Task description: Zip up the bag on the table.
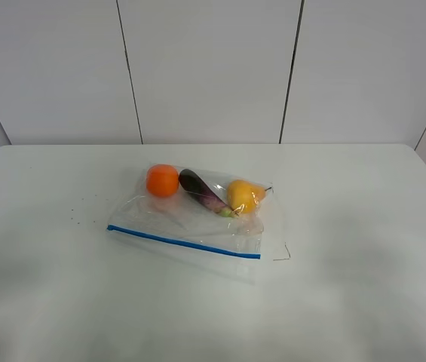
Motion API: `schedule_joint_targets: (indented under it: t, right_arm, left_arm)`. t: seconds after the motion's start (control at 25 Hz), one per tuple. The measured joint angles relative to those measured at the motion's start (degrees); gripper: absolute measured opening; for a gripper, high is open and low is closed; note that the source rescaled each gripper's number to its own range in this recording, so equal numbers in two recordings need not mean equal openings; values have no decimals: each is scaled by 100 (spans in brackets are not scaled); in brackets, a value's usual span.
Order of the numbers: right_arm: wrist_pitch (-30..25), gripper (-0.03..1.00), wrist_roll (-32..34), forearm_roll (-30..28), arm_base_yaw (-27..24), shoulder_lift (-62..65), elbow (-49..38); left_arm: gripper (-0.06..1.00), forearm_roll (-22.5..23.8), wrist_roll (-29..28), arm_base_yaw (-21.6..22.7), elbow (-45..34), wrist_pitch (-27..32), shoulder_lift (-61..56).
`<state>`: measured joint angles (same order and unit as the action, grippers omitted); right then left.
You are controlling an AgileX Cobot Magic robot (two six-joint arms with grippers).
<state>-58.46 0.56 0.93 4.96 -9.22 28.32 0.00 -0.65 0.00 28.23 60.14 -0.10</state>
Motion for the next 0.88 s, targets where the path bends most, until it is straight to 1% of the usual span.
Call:
schedule_joint_targets:
  t: [0.16, 0.4, 0.72, 0.88]
  right_arm:
    - [0, 100, 0, 13, -31, 117, 0]
    - [0, 100, 6, 17, -418, 117, 0]
    - [0, 100, 6, 36, -464, 169, 0]
    - [0, 100, 6, 36, -464, 637, -2]
  left_arm:
    - [100, 0, 0, 0, 0, 0, 0]
    - [100, 0, 0, 0, 0, 0, 0]
    - [100, 0, 0, 0, 0, 0, 0]
    - [100, 0, 0, 0, 0, 0, 0]
